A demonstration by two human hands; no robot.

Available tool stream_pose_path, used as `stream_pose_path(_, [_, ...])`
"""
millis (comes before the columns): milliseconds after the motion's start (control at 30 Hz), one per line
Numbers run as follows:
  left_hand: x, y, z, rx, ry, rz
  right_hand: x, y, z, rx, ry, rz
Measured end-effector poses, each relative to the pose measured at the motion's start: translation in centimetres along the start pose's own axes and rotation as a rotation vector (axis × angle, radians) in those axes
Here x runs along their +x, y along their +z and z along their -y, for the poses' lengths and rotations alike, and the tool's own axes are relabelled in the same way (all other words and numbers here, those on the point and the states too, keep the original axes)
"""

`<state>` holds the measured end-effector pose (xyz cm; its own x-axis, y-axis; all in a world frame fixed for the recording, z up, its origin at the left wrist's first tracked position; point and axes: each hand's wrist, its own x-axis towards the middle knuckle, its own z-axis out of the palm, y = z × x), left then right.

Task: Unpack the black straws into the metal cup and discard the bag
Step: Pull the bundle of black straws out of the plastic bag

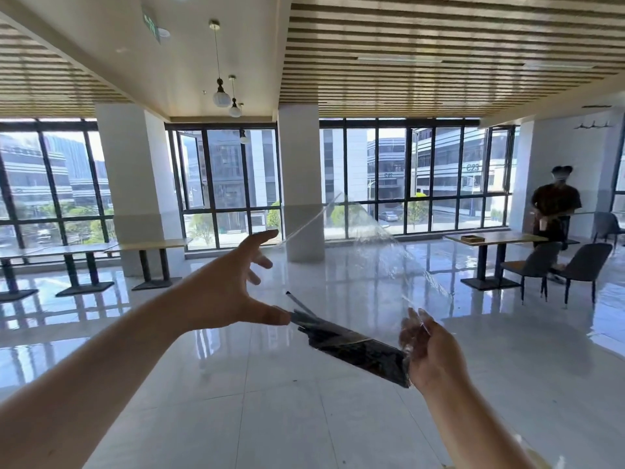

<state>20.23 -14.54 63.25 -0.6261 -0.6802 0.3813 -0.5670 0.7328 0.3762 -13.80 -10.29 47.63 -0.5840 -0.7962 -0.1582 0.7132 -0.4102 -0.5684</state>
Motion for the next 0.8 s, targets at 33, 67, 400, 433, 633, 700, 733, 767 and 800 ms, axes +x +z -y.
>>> stream_pose_path(33, [0.2, 0.3, -0.3, 0.04, 0.003, -0.044, -0.1, 0.1, 0.0, 0.001, 0.003, 0.002])
stream_pose_path(67, [0.5, 0.4, -0.6, 0.065, 0.005, -0.093, -0.3, 0.2, 0.0, 0.004, 0.008, 0.007])
stream_pose_path(400, [2.7, -1.5, -3.5, -0.254, -0.101, -0.241, -1.9, 0.0, -0.2, -0.013, 0.023, 0.057])
stream_pose_path(433, [2.7, -1.7, -3.9, -0.247, -0.107, -0.218, -2.1, -0.6, -1.1, -0.041, 0.038, 0.041])
stream_pose_path(633, [3.4, -2.0, -5.8, -0.038, -0.137, -0.132, -4.0, -3.1, -6.3, -0.058, 0.121, -0.018])
stream_pose_path(700, [3.5, -2.3, -6.1, 0.008, -0.167, -0.095, -4.6, -3.4, -7.3, -0.107, 0.127, -0.036])
stream_pose_path(733, [3.7, -2.5, -6.1, 0.016, -0.179, -0.083, -4.8, -3.7, -7.6, -0.137, 0.123, -0.031])
stream_pose_path(767, [3.9, -2.6, -6.0, 0.016, -0.192, -0.075, -4.9, -3.9, -7.7, -0.16, 0.115, -0.029])
stream_pose_path(800, [3.9, -2.7, -5.7, 0.007, -0.206, -0.069, -5.0, -4.1, -7.6, -0.174, 0.105, -0.031])
